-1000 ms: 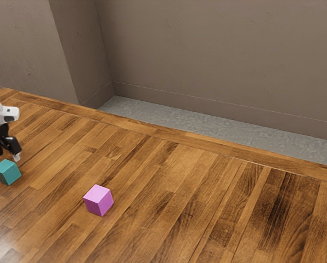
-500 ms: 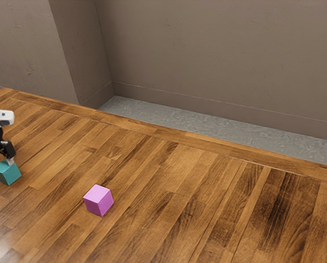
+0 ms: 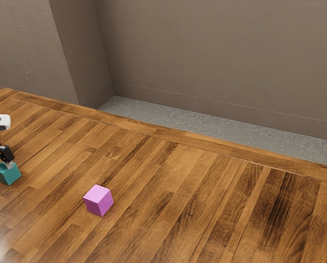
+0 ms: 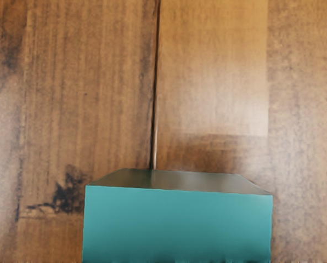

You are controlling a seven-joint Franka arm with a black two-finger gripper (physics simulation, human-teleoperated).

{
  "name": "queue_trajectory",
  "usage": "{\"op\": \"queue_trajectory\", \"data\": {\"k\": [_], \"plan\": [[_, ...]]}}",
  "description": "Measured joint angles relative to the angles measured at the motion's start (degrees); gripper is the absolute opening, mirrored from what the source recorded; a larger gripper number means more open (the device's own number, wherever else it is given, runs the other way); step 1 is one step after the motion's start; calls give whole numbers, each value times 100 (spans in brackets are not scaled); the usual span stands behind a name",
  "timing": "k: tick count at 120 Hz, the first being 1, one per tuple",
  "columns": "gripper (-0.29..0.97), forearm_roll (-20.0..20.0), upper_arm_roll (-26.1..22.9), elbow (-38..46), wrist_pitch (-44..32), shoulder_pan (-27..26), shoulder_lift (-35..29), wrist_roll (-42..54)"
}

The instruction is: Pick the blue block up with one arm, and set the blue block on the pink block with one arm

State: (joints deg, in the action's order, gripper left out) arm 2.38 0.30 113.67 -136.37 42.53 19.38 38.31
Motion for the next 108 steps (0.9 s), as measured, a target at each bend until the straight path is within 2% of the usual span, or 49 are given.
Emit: {"op": "queue_trajectory", "data": {"k": [46,108], "plan": [[67,-403,-34,284,-87,105,-93,548],[67,-462,-21,235,-248,107,193,1198]]}}
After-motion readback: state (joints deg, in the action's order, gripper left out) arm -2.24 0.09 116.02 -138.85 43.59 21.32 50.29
